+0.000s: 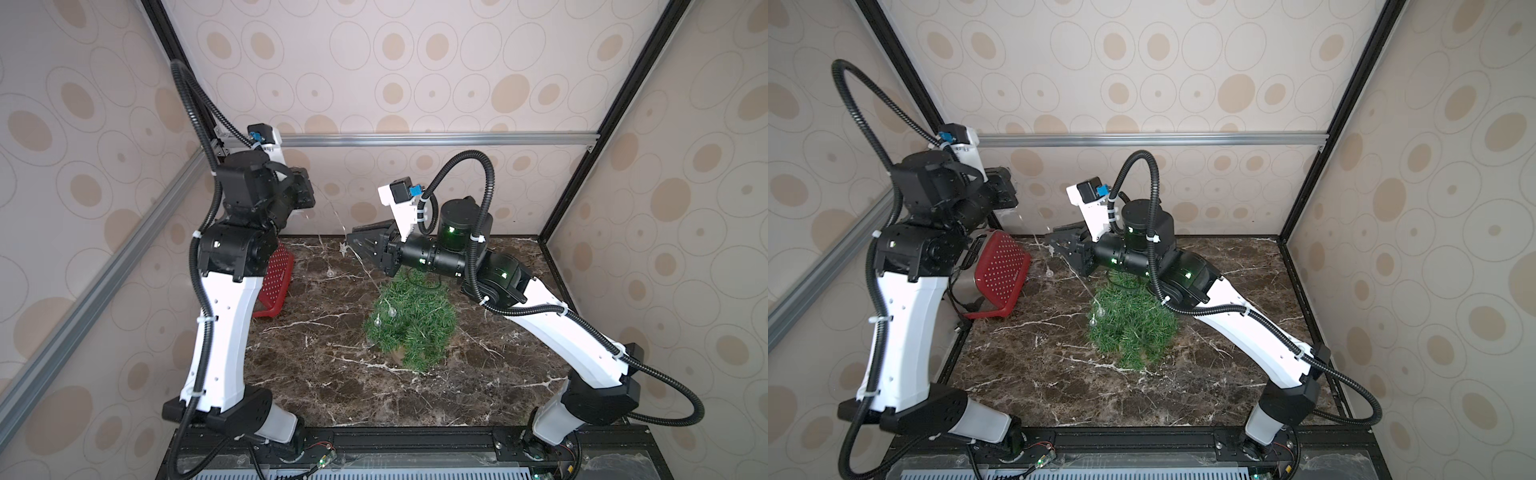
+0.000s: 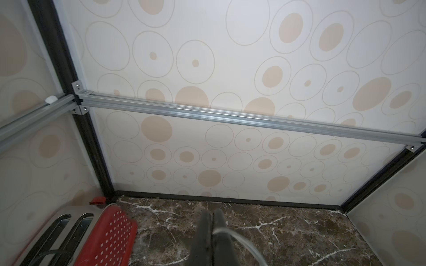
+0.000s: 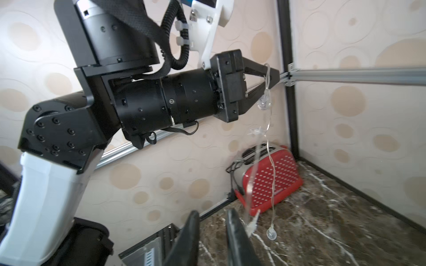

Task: Wrap string light around the christmas tree
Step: Wrap the light string around the Christmas tree.

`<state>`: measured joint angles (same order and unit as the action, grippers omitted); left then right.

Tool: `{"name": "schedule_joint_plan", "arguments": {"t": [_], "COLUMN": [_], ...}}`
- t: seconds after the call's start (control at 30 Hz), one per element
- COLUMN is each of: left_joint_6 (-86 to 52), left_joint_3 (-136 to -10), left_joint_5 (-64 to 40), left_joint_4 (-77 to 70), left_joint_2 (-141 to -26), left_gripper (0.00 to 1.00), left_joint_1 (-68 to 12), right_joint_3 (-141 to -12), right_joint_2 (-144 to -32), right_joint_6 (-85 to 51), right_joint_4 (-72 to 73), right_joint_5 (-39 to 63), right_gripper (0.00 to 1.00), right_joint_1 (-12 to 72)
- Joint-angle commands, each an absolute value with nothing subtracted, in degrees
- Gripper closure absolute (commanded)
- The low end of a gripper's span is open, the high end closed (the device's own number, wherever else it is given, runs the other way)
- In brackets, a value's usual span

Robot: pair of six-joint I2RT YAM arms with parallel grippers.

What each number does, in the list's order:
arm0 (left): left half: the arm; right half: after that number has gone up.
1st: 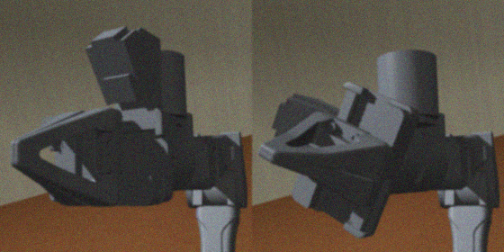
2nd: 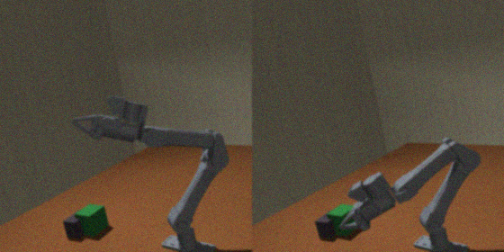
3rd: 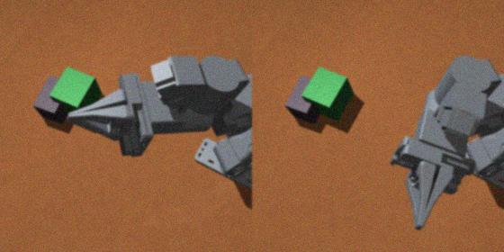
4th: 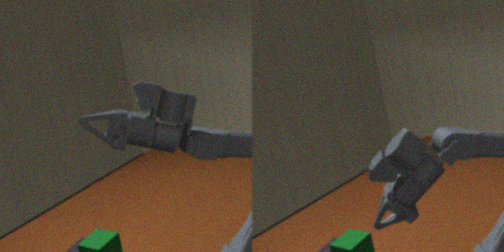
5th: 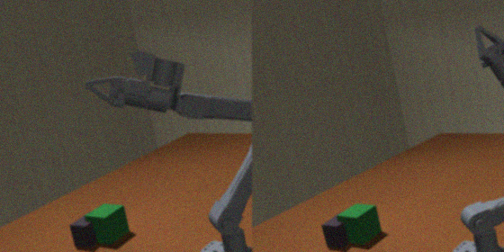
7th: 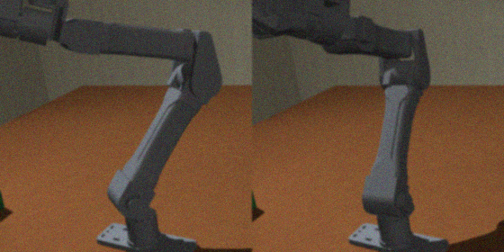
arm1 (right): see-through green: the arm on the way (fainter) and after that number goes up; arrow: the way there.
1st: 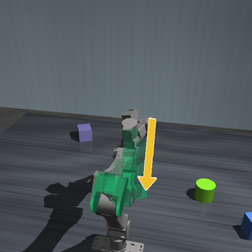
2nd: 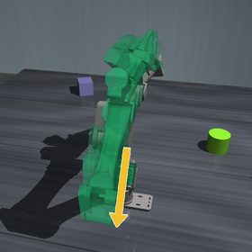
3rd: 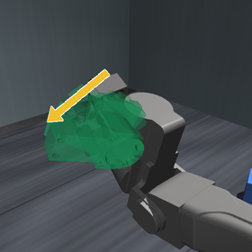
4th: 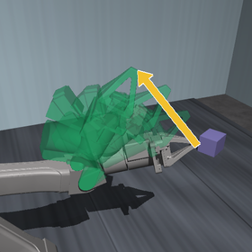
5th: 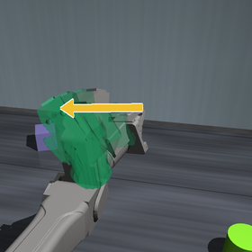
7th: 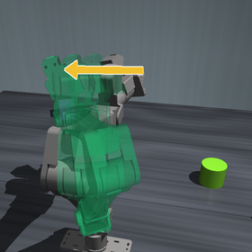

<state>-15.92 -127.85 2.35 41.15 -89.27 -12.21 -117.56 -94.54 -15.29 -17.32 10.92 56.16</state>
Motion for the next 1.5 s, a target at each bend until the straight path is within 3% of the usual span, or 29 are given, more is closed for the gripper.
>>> {"name": "schedule_joint_plan", "arguments": {"t": [0.0, 0.23, 0.53, 0.77, 0.97, 1.2, 1.47], "left_joint_6": [-19.42, -24.77, -33.04, -31.81, -31.95, -33.57, -36.30], "left_joint_3": [-132.83, -131.07, -135.35, -137.26, -136.18, -140.48, -140.98], "left_joint_5": [-2.51, -6.57, -35.86, -40.66, -40.52, -45.18, -49.45], "left_joint_4": [38.83, 29.45, 20.63, 18.41, 17.61, 13.03, 10.01], "left_joint_2": [-93.61, -95.41, -106.33, -111.37, -114.94, -121.04, -123.57], "left_gripper": [1.00, 1.00, 1.00, 1.00, 1.00, 1.00, 1.00], "left_joint_1": [-11.36, -7.41, -7.46, -11.69, -15.86, -21.11, -23.29], "right_joint_3": [-121.45, -121.64, -114.36, -110.93, -102.73, -91.67, -86.09], "right_joint_2": [-96.69, -94.62, -84.35, -79.21, -75.90, -76.71, -81.38], "right_joint_6": [-11.29, -7.68, 2.12, 2.32, -0.89, -7.36, -6.39], "right_joint_4": [-23.63, -22.62, -15.75, -18.71, -21.18, -19.42, -12.24], "right_joint_5": [3.26, 0.41, -16.31, -20.24, -15.08, 4.15, 18.01], "right_gripper": [0.69, 0.54, 0.47, 0.47, 0.44, 0.39, 0.27], "right_joint_1": [56.47, 56.46, 56.21, 50.52, 38.59, 22.78, 20.24]}}
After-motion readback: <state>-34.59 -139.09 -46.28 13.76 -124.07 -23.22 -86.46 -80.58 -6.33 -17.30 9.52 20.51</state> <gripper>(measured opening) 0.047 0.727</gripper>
